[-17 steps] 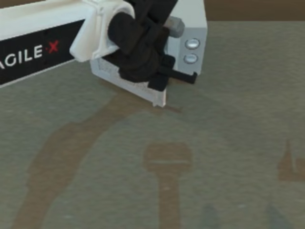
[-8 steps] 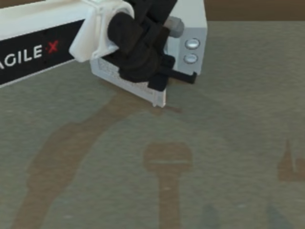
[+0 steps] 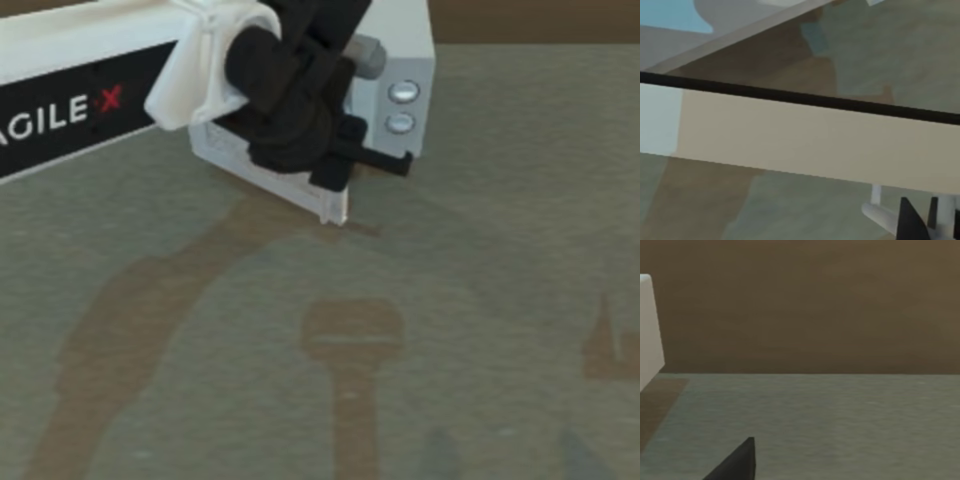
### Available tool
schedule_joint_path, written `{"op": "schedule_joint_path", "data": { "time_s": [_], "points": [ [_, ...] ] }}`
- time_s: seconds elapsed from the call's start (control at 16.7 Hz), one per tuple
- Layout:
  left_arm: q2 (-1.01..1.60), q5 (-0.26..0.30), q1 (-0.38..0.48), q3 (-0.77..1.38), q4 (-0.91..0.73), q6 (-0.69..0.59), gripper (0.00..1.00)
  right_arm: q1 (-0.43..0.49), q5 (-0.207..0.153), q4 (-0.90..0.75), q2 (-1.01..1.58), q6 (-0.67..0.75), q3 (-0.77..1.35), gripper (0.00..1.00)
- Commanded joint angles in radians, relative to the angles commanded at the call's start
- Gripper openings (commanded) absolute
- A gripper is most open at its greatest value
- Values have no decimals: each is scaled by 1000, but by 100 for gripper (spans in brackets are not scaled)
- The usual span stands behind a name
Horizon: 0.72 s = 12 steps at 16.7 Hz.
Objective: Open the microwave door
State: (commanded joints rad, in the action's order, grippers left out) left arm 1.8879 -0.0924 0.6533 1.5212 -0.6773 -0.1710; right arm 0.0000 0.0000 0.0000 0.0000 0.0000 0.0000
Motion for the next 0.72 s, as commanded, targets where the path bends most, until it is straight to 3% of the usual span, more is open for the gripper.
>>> {"op": "schedule_joint_path", "data": {
  "time_s": [0.36,0.72],
  "points": [
    [-62,52,-33,-85,26,104,0,0,0,0,0,0,0,100],
    [-65,55,-35,-89,27,110,0,0,0,0,0,0,0,100]
  ]
}}
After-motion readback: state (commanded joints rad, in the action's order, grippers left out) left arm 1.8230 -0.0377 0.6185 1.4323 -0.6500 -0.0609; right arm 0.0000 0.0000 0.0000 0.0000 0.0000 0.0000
